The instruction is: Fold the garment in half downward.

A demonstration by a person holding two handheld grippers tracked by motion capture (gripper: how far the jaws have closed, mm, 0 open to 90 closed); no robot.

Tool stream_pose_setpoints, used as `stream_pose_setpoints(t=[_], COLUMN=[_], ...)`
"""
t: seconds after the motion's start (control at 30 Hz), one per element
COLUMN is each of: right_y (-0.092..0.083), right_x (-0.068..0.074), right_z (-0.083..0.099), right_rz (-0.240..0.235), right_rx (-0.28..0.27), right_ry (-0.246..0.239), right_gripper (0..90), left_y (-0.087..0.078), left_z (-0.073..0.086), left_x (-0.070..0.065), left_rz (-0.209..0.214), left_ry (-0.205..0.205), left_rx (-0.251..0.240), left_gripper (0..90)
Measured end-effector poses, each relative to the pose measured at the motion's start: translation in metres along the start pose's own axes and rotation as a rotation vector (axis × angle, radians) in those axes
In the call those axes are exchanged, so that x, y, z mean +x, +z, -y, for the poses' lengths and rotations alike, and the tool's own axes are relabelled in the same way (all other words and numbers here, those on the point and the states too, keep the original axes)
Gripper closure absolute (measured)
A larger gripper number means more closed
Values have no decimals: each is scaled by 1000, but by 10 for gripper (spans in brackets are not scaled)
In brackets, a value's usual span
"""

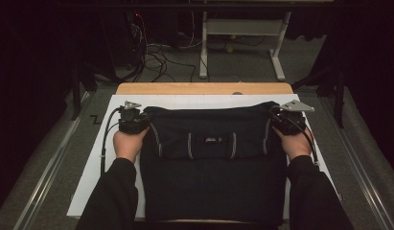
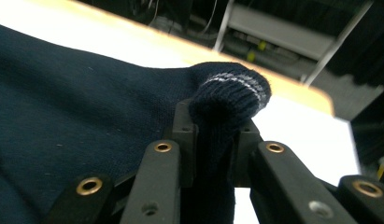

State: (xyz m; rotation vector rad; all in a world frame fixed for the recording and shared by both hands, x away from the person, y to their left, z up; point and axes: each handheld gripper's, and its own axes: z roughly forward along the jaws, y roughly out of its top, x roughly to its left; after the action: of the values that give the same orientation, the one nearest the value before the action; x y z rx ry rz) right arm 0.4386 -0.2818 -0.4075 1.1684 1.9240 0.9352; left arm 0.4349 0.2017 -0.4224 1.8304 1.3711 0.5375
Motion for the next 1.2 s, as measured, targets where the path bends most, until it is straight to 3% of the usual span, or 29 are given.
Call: stream_pose_setpoints(t=[0.07, 0.13, 0.23, 0.33, 0.4, 0.5, 0.7, 0.93, 1.07, 1.2], right_y=[8, 15, 19, 15, 10, 2, -22, -42, -39, -30], right_x=[3, 4, 3, -2, -5, -5, 4, 26, 34, 37], right_z=[5, 10, 14, 14, 15, 19, 38, 67, 77, 82], right_rz=[-7, -4, 3, -12, -21, -54, -108, -160, -189, -215], right_rx=[35, 58, 85, 87, 84, 84, 42, 44, 101, 147], right_ry=[3, 18, 42, 72, 97, 105, 107, 88, 70, 71], right_gripper=[763, 723, 547, 413, 349, 289, 284, 333, 362, 420], left_y=[6, 8, 8, 3, -2, -12, -29, -33, -25, -14], left_z=[4, 6, 9, 11, 14, 18, 41, 74, 79, 82], left_x=[1, 1, 3, 9, 13, 15, 2, -26, -39, -42], left_rz=[20, 37, 24, 1, 23, 40, 125, 219, 222, 213], left_ry=[-25, -65, -59, -73, -103, -85, -10, 73, 122, 123], left_rx=[22, 18, 27, 15, 0, 0, -19, 17, 90, 147], left_gripper=[674, 597, 443, 322, 282, 258, 260, 195, 273, 378])
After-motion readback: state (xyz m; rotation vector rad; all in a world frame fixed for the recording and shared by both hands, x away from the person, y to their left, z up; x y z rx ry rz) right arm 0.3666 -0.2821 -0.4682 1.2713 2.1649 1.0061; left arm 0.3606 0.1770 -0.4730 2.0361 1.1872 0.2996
